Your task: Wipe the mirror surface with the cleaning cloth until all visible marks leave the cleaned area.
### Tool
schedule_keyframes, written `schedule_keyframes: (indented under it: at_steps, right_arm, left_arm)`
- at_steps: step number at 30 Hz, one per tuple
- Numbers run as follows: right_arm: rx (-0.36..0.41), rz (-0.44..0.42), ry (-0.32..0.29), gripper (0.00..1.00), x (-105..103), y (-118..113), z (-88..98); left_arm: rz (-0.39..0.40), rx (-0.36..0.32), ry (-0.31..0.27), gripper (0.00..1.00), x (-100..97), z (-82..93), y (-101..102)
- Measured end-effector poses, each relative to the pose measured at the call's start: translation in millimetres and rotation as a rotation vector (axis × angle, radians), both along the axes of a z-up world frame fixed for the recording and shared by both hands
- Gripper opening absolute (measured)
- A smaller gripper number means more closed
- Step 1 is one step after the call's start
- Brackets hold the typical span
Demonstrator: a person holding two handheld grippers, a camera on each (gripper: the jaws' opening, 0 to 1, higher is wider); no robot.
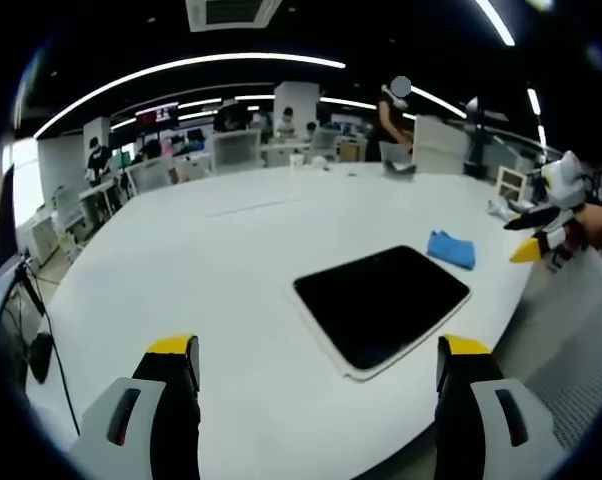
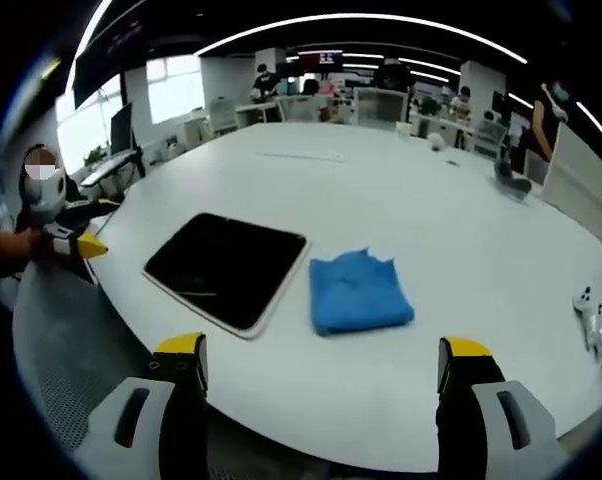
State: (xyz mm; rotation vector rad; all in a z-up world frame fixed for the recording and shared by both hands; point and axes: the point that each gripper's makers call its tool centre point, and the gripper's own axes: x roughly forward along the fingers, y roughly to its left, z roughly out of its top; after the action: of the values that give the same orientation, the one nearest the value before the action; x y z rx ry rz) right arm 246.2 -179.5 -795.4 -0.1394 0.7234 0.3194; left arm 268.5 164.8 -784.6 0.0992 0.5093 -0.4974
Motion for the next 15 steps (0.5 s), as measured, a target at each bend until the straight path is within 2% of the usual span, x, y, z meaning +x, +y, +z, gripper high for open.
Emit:
schedule_keyframes:
  at_steps: [15]
  right_arm:
    - [0.000,-0.006,0.011,0.93,10.0,-6.9,8.4]
  left_arm:
    - [0.005,0.000,-0.001,0.99,0.7,-0.3,0.6]
